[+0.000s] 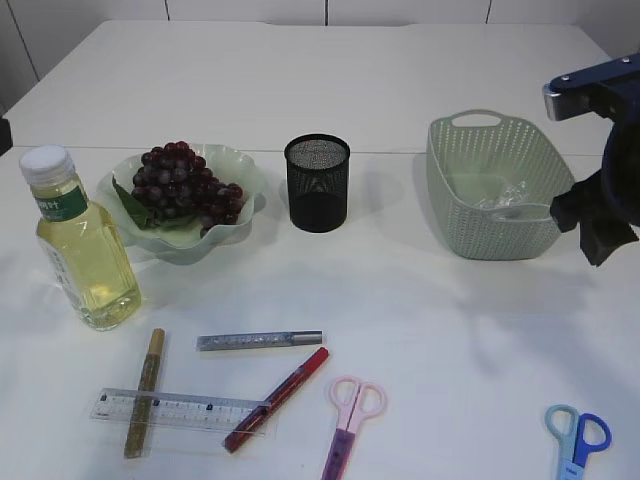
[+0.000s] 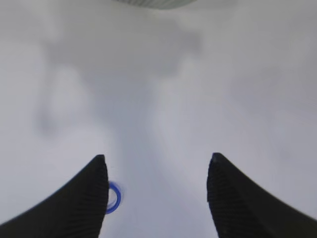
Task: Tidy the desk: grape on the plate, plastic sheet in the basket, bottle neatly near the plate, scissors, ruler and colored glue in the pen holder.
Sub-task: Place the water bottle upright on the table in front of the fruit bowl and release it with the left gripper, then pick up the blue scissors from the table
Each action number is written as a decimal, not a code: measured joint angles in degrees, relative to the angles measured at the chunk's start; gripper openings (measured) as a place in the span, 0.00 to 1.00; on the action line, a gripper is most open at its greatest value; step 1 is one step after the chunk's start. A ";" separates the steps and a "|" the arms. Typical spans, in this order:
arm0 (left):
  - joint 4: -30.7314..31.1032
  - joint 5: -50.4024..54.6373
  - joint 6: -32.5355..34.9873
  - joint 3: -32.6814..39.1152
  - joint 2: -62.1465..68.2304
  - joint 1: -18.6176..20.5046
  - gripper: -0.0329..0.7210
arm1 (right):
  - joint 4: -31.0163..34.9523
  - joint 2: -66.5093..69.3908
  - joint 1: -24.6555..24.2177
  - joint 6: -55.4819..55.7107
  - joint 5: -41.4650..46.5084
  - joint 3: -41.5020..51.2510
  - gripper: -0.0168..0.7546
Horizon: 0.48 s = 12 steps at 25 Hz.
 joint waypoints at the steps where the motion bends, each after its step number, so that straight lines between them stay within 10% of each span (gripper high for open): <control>1: 0.00 4.19 0.00 -0.90 -1.63 0.00 0.81 | 0.58 0.00 0.00 0.00 1.00 0.00 0.66; 12: 0.30 43.32 0.28 -11.99 -14.97 -0.57 0.76 | 13.33 -0.35 0.00 -0.79 6.16 0.00 0.66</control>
